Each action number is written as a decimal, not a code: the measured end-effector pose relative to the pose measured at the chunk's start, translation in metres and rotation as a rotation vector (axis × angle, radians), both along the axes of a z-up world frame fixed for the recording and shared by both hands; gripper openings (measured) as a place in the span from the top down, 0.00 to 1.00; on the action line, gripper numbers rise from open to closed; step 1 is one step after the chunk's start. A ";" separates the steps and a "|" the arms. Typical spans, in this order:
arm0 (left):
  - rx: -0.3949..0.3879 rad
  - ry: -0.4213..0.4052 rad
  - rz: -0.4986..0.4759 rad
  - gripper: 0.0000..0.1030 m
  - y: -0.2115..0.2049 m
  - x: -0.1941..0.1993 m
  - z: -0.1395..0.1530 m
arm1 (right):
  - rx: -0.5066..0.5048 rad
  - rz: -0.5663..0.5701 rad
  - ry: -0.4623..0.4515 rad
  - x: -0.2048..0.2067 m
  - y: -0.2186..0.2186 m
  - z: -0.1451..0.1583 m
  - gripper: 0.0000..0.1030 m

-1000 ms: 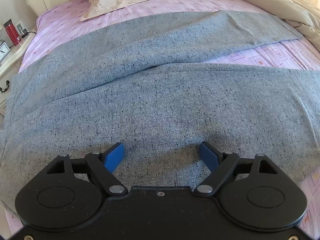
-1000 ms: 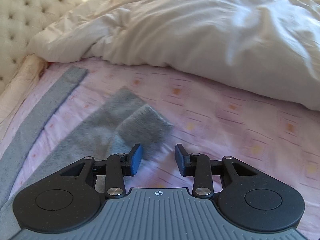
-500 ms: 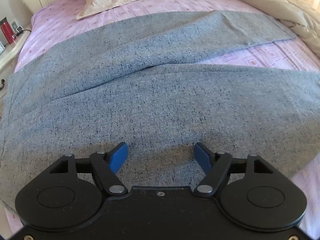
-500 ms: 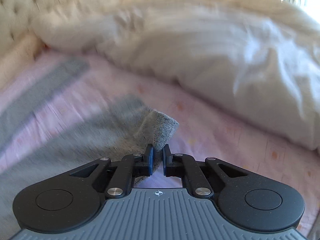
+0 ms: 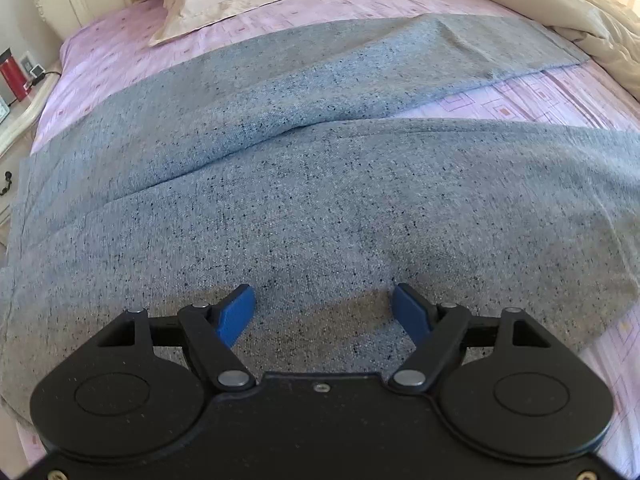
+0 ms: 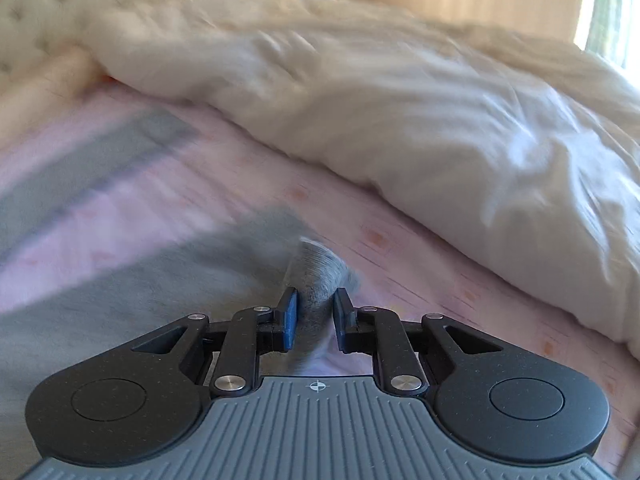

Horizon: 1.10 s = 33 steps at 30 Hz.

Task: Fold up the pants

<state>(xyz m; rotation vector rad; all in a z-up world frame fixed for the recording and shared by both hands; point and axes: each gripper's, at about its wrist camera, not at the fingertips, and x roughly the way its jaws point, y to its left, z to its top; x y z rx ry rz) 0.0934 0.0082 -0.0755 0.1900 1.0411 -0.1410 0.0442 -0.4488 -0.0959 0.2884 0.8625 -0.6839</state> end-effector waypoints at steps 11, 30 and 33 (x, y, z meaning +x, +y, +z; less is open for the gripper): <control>-0.002 0.010 0.006 0.23 0.013 -0.006 0.002 | 0.005 0.029 -0.140 -0.020 0.003 0.017 0.80; 0.117 -0.105 0.042 0.28 0.033 0.097 0.053 | 0.205 0.401 -0.138 0.080 0.072 0.052 0.80; 0.126 -0.129 0.075 0.28 0.032 0.124 0.048 | 0.287 0.439 -0.139 0.106 0.087 0.061 0.80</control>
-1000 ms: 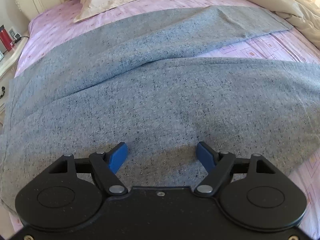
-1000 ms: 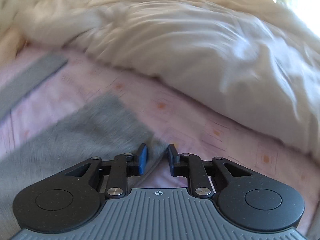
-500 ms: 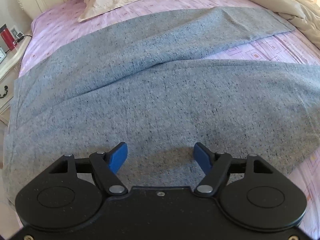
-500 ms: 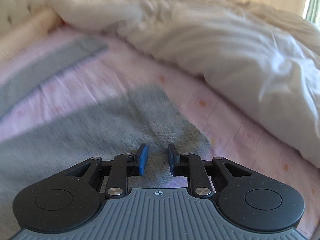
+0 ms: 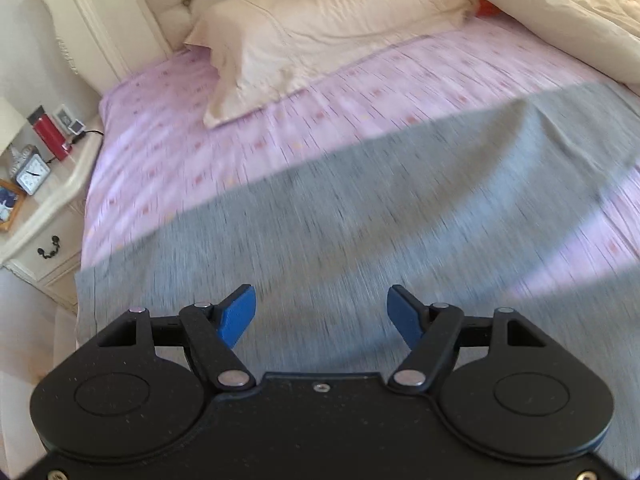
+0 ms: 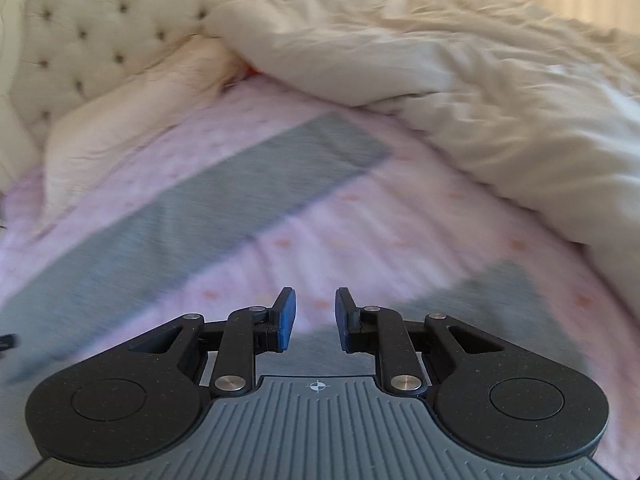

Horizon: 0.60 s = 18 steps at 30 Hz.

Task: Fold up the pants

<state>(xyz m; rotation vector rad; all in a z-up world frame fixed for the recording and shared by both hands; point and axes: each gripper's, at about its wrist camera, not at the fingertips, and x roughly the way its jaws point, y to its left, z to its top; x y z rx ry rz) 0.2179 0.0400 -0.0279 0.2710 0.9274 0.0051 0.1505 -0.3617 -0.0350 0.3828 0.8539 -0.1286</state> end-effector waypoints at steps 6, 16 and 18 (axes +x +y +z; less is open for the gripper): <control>-0.047 -0.014 0.052 0.28 0.003 0.026 -0.023 | 0.041 0.101 0.036 0.069 0.032 0.010 0.80; -0.047 0.090 0.057 0.19 0.009 0.042 -0.050 | -0.037 0.113 0.091 0.208 0.084 0.001 0.79; -0.066 0.103 0.059 0.16 0.013 0.045 -0.051 | -0.037 0.098 0.103 0.229 0.091 -0.005 0.78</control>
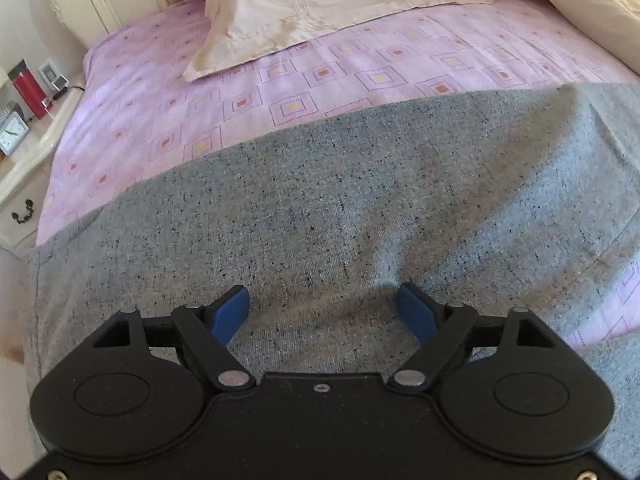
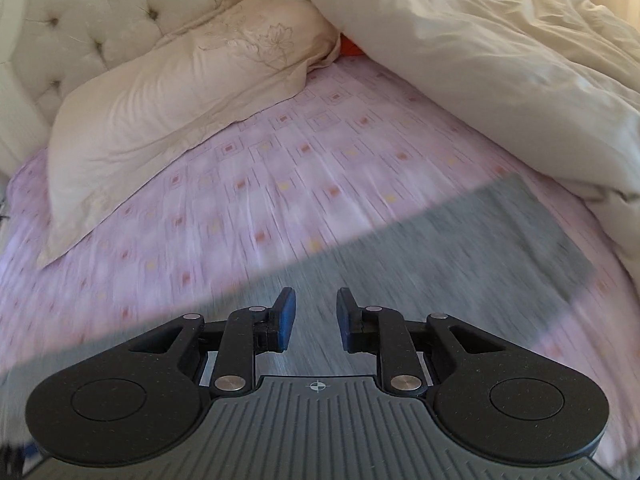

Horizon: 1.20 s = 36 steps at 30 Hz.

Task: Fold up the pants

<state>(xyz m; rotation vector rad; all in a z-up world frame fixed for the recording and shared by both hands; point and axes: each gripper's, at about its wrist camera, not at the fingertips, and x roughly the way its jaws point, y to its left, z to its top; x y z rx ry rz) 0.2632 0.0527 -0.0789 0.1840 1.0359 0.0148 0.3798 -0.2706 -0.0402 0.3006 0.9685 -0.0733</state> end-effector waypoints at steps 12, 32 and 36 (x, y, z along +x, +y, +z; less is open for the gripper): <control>-0.067 0.003 0.046 0.00 0.014 0.006 -0.008 | -0.168 0.029 0.147 0.075 0.040 -0.047 0.78; -0.180 -0.116 0.106 0.26 0.008 0.079 0.048 | -0.096 0.282 0.095 -0.034 0.002 -0.041 0.78; -0.220 -0.066 0.196 0.25 0.011 0.097 0.037 | -0.087 0.315 0.060 -0.061 -0.002 -0.043 0.78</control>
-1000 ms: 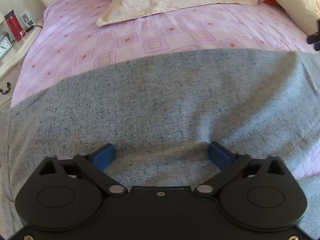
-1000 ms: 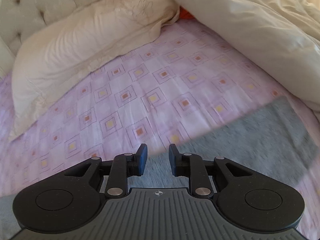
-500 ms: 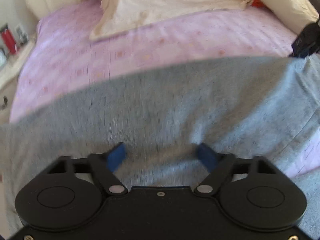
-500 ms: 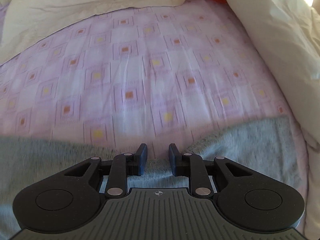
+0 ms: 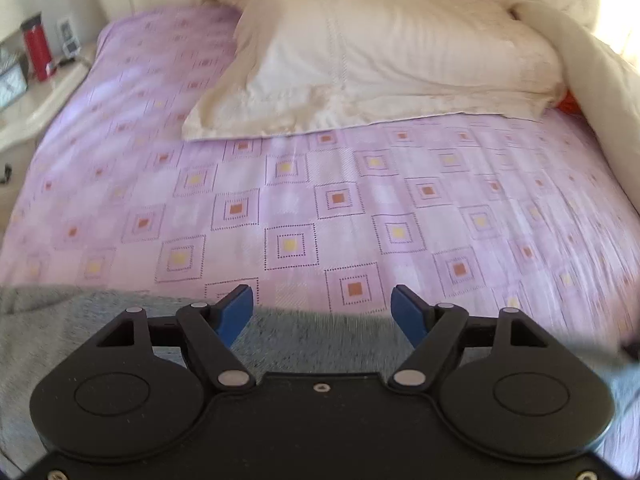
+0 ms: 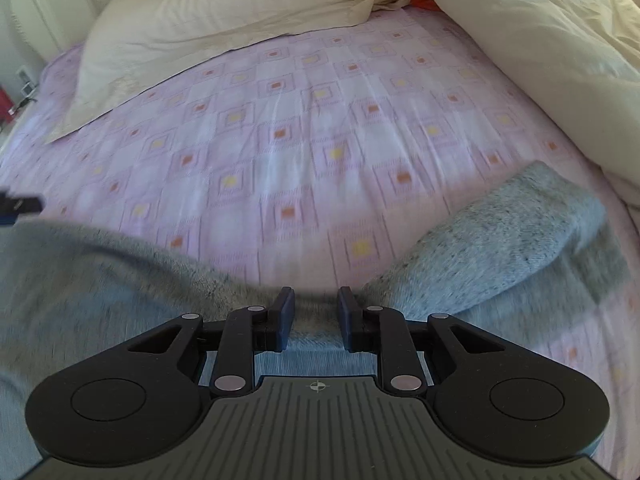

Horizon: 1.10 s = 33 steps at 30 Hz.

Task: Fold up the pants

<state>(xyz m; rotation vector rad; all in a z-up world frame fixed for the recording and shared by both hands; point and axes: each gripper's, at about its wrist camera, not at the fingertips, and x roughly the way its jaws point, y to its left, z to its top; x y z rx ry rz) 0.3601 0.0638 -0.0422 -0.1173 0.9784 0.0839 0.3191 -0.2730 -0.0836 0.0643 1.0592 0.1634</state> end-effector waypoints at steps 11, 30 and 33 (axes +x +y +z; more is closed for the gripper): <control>0.137 0.014 -0.105 0.22 -0.020 -0.036 -0.037 | 0.082 -0.188 -0.170 -0.038 -0.044 0.024 0.77; 0.142 -0.036 -0.098 0.21 -0.023 -0.046 -0.041 | -0.169 -0.700 0.049 0.128 -0.023 -0.019 0.56; 0.138 -0.039 -0.102 0.19 -0.021 -0.046 -0.041 | -0.156 -0.616 0.006 0.118 -0.020 -0.019 0.81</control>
